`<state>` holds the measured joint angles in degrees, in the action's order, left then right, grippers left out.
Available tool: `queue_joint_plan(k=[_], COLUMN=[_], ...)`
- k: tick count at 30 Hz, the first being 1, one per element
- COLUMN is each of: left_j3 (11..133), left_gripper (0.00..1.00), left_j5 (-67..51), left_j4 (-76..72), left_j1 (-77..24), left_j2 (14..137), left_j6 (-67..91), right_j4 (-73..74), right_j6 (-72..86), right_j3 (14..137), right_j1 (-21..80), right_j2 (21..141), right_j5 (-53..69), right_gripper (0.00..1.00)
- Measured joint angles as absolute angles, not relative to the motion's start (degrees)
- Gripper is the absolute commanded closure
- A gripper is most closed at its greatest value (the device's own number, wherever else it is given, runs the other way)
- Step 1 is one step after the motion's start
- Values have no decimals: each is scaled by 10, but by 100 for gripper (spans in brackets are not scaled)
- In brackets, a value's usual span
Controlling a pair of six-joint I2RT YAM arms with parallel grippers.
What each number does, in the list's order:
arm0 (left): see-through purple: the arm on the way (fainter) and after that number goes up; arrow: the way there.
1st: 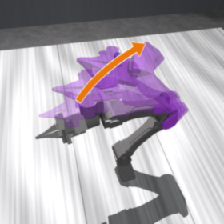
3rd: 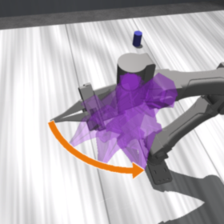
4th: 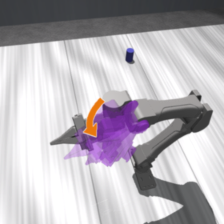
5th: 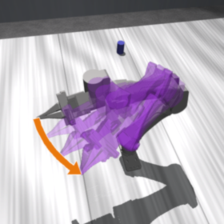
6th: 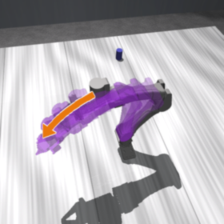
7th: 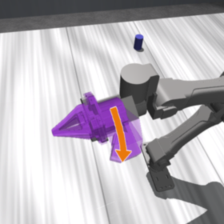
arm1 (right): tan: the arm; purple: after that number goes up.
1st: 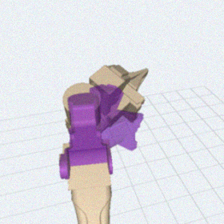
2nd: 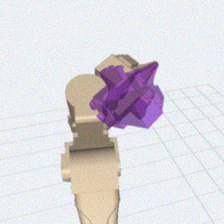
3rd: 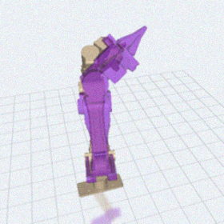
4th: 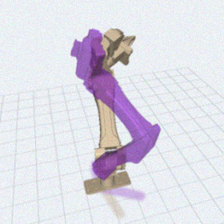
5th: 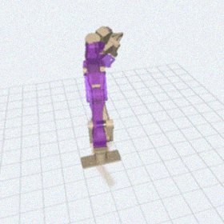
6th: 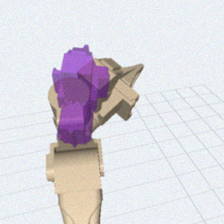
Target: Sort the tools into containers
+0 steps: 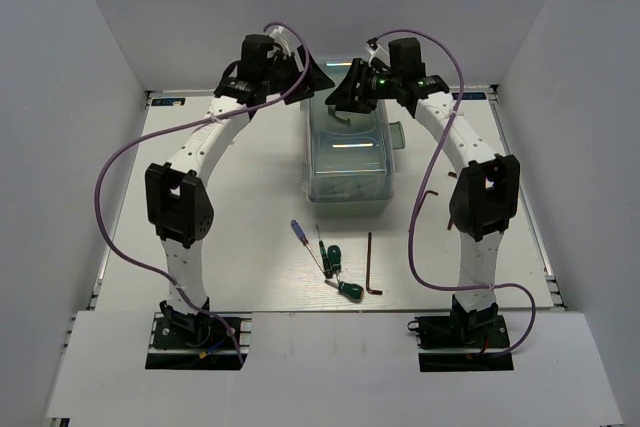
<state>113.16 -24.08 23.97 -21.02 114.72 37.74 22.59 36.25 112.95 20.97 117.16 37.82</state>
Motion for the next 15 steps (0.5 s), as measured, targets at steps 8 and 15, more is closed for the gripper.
queue_joint_plan(k=[8,15], left_j3=[1177,1201], left_gripper=[23,31], left_j5=[-254,-262], left_j4=[249,262], left_j1=[-212,-215], left_j2=[1194,1220], left_j6=[396,406], right_j4=[222,222], right_j6=[365,369], right_j3=[1126,1126], right_j1=[209,208], right_j2=[1172,1172], right_j5=[379,380], right_gripper=[47,49])
